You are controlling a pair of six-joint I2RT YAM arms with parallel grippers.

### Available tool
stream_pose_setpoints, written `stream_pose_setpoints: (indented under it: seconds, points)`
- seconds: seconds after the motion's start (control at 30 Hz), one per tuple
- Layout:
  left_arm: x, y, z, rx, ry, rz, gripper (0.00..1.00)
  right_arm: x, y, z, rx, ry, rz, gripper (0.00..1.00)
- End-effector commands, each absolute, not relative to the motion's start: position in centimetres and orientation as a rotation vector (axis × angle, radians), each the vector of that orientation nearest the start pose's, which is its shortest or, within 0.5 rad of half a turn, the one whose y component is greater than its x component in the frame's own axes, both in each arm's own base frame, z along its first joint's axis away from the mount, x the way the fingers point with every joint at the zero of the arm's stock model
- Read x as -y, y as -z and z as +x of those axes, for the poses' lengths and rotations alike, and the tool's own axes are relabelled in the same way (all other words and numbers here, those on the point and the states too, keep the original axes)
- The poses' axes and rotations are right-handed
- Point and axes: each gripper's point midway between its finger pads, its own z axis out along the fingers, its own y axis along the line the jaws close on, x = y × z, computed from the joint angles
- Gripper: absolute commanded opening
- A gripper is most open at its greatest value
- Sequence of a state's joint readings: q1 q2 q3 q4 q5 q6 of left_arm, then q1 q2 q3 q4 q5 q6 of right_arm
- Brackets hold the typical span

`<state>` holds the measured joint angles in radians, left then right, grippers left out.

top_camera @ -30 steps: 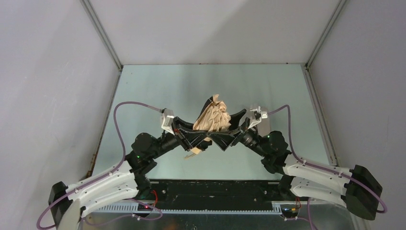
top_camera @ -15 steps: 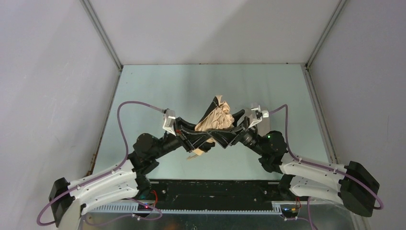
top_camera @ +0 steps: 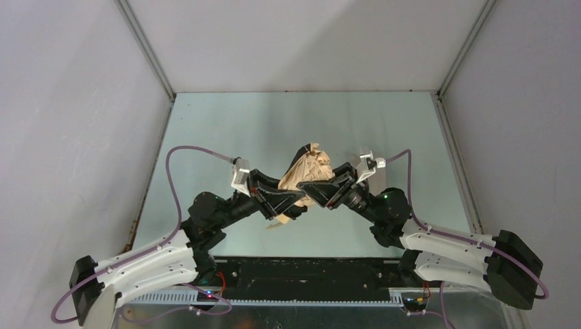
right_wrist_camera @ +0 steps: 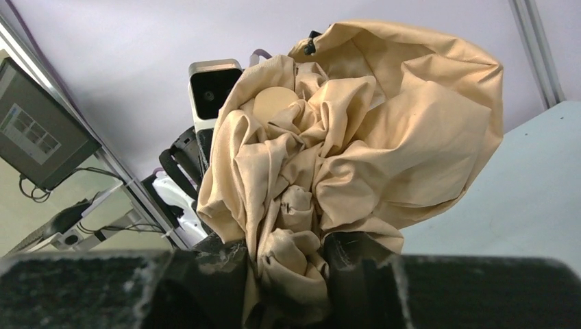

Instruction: Open the umbrella

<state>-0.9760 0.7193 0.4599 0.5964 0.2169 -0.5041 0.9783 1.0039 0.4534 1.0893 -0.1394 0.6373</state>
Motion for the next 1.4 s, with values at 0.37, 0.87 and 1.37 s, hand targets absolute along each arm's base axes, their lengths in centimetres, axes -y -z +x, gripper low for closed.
stream_pose_setpoints:
  seconds: [0.37,0.87,1.37]
  points:
    - [27.1,-30.6,12.4,-1.420,1.241,0.599,1.00,-26.4,-40.9,15.2,-0.938,-1.405,-0.256,0.00]
    - [28.8,-32.6,9.3,-1.338,1.591,0.666,0.78,-24.2,-41.8,13.9,-0.901,-1.373,-0.314,0.00]
    - [29.4,-32.4,9.7,-1.320,1.708,0.599,0.46,-24.1,-42.0,13.6,-0.887,-1.386,-0.326,0.00]
